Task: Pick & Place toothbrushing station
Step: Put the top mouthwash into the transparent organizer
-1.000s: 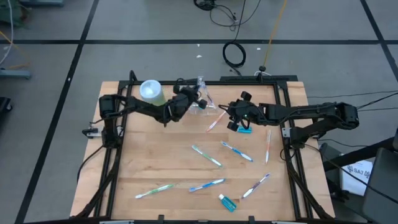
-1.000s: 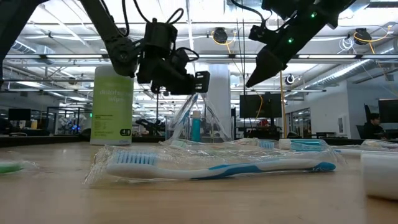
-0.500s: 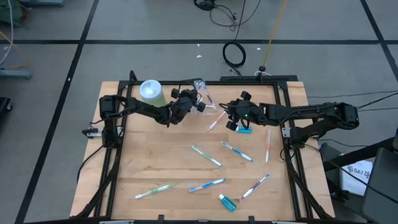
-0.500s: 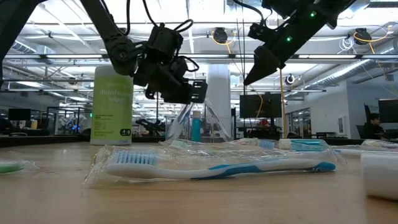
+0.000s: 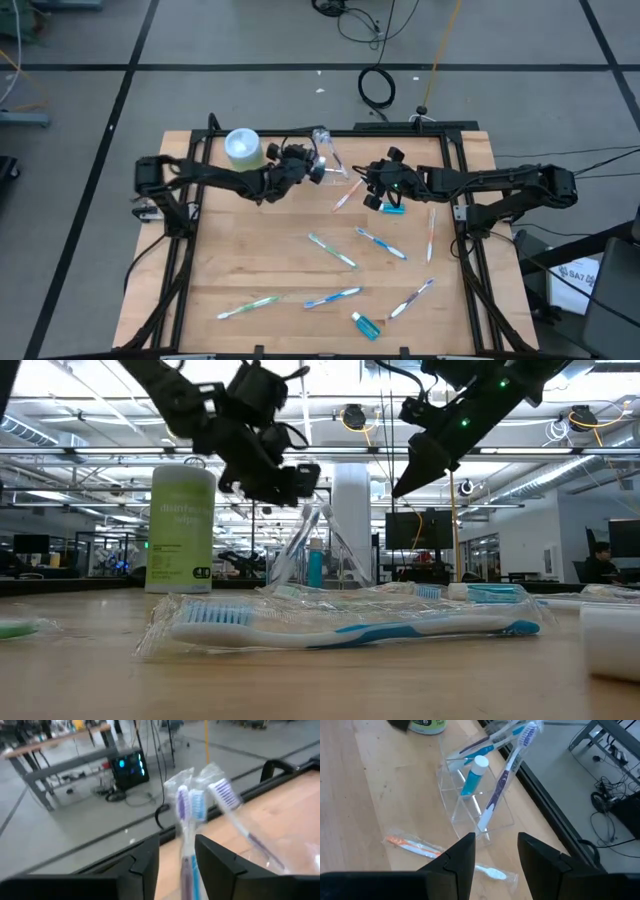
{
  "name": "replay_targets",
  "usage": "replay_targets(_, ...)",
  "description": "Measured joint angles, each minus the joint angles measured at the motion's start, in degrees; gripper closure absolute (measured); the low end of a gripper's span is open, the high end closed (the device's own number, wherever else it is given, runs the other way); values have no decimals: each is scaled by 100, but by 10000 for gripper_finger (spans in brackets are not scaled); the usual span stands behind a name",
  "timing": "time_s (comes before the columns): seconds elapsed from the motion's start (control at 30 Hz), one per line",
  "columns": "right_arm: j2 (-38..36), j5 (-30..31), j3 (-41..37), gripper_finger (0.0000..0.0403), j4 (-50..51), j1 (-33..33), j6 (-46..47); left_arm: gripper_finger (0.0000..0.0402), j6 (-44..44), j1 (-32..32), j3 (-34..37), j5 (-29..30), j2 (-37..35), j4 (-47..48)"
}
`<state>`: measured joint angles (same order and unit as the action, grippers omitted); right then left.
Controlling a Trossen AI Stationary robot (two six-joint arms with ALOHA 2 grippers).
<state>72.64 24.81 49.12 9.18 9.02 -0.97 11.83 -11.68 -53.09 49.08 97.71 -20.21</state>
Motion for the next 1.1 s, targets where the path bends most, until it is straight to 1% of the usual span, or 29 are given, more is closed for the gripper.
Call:
replay_targets(0.07,0,-320,0,264,63,4,83,260,278,22,-1,-178,-377,521)
replay_targets(0.13,0,-955,0,264,238,33,187,260,502,59,-1,-526,-806,1028)
replay_targets(0.2,0,-1669,0,264,523,46,207,262,604,86,-1,-1077,-1232,1432)
replay_targets(0.27,2,-2165,0,264,756,46,217,267,567,113,-1,-1747,-1625,1767)
replay_targets(0.37,2,-2338,0,264,933,2,295,275,78,162,-1,-2694,-2089,2111)
replay_targets(0.47,2,-2337,0,263,1146,-15,238,280,-312,244,-3,-3230,-2415,2404)
replay_targets(0.57,18,-2315,-56,257,1404,-13,139,281,-424,326,-4,-3301,-2614,2747)
replay_targets(0.8,46,-2314,-577,217,1093,44,102,282,-401,408,-3,-3261,-2707,3695)
replay_targets(0.93,59,-2320,-1009,197,711,42,-359,282,-204,406,1,-3256,-2640,3904)
replay_targets(1.03,59,-2318,-1338,193,367,49,-676,282,39,406,1,-3253,-2655,3839)
replay_targets(1.1,59,-2321,-1547,193,55,103,-708,282,50,406,1,-3255,-2649,3817)
